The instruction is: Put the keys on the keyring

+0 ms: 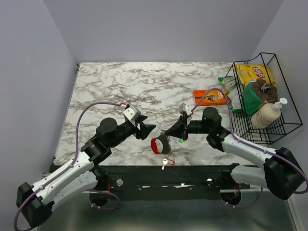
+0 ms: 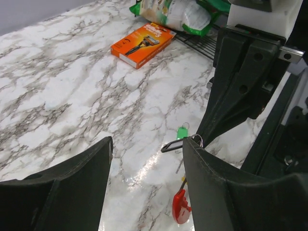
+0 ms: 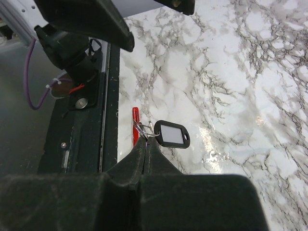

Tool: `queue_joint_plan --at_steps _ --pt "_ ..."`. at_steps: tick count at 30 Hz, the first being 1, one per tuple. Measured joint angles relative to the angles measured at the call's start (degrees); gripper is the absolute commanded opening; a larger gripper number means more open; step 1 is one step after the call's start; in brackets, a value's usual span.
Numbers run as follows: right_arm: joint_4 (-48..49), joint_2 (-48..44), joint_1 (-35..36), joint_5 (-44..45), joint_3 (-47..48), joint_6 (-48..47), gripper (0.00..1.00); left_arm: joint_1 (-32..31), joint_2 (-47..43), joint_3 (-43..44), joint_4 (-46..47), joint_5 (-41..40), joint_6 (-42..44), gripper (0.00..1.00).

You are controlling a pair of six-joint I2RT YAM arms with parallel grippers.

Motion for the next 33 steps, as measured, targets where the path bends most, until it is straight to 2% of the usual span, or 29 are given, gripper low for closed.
queue_joint_plan --at_steps 4,7,11,13,16,28,32,33 --pt "-0.02 -0.76 0.0 0.04 0.07 0.24 0.0 5.03 0.0 -1.66 3.43 9.35 -4.24 0.59" --pt "0.04 -1.36 0.0 0.07 0.07 0.98 0.0 8.04 1.66 -3.1 7.63 18.29 -8.37 0.57" --pt "0.17 -1.84 0.0 0.33 0.07 2.21 0.0 9.33 2.93 -4.28 11.78 25.0 -11.72 0.54" --pt "0.48 -1.97 0.0 0.66 0.07 2.97 0.0 9.33 3.23 -4.74 13.7 27.71 -12.92 0.5" --pt "1.07 -2.03 0.0 1.22 0.07 4.22 0.0 9.31 4.24 -4.81 15.58 30.1 -13.81 0.43" --pt "5.09 -2.05 0.0 2.93 0.07 10.32 0.0 9.33 10.14 -4.81 18.03 32.17 -14.16 0.45" --pt "5.2 -2.4 0.0 3.37 0.07 11.15 0.0 9.33 10.19 -4.81 19.12 32.17 -13.9 0.34" --pt "5.22 -2.58 0.0 3.45 0.07 11.3 0.0 9.33 10.25 -4.81 19.32 32.17 -13.79 0.28"
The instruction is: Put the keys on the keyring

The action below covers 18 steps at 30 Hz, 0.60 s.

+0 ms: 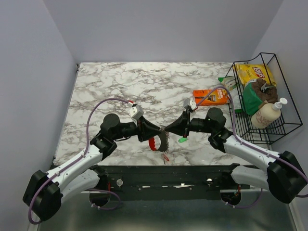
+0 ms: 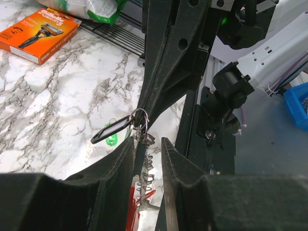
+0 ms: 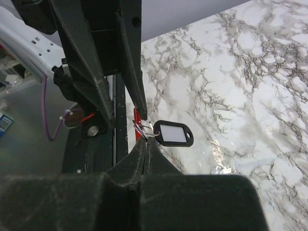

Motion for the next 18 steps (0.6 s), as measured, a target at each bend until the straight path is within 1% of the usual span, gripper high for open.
queue_joint_plan --at_steps 2,5,6,9,14,18 --pt "0.07 -0.37 0.0 0.2 0.0 0.24 0.0 0.0 0.2 0.0 0.59 0.02 0.13 0.27" --pt "0.37 -0.7 0.0 0.92 0.0 0.61 0.01 0.0 0.33 0.0 1.07 0.0 0.24 0.3" --pt "0.39 -0.76 0.0 1.16 0.0 0.72 0.0 0.0 0.24 0.0 1.22 0.0 0.15 0.36" --pt "0.42 -0.81 0.0 1.68 0.0 1.25 0.0 0.68 -0.26 -0.24 3.17 0.09 -1.11 0.5" --pt "0.42 -0.85 0.0 2.64 0.0 1.99 0.0 5.14 -0.92 -2.29 11.93 3.26 -8.02 0.52" --pt "0.42 -0.85 0.0 2.93 0.0 2.36 0.0 8.41 3.43 -3.13 22.8 7.93 -16.41 0.52"
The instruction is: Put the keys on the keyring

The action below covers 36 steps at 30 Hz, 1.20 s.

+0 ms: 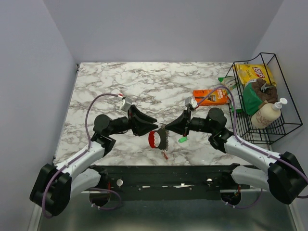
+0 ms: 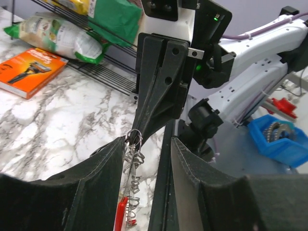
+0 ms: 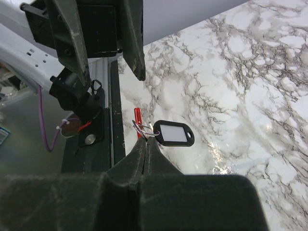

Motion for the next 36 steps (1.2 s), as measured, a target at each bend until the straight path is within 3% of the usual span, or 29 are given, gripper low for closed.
queue_joint_plan --at_steps 7,14,26,36 --pt "-0.02 0.0 0.0 0.39 0.0 0.74 0.0 0.79 12.11 -0.15 19.34 7.19 -15.15 0.51" --pt "-0.04 -0.02 0.0 1.25 0.0 0.76 0.0 0.9 14.82 -0.15 24.33 9.29 -19.08 0.47" --pt "-0.07 -0.35 0.0 1.36 0.24 0.76 0.0 0.2 7.26 2.8 -1.75 5.53 -0.76 0.47" --pt "-0.09 -0.37 0.0 1.36 0.31 0.76 0.0 -2.49 8.87 4.17 -7.72 3.8 4.09 0.4"
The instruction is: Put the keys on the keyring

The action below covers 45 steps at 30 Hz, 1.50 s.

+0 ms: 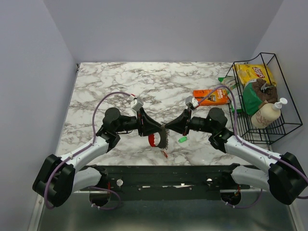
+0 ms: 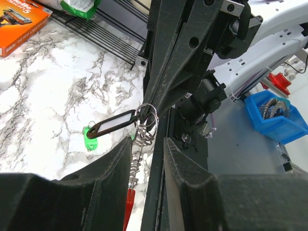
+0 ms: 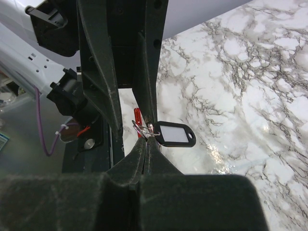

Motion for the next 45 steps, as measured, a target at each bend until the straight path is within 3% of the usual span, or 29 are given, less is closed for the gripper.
queue_joint_plan --at_steps 11,16,26,37,45 --pt "0.0 -0.11 0.0 0.04 0.0 -0.02 0.0 0.0 -2.25 0.0 -1.68 -1.79 1.44 0.46" --pt "0.0 -0.11 0.0 0.07 0.0 -0.02 0.0 0.0 -4.26 0.0 -1.66 -2.36 1.7 0.34" --pt "-0.02 -0.37 0.0 0.09 0.0 -0.02 0.0 -0.02 -3.74 1.9 -2.95 -2.29 2.89 0.33" --pt "-0.87 -0.37 0.0 0.11 0.0 -0.04 0.0 -2.25 -1.66 3.63 -5.81 -2.29 4.94 0.22" --pt "-1.62 -0.37 0.0 0.11 0.0 -0.04 0.0 -2.95 -1.64 4.63 -9.29 -2.34 7.78 0.21"
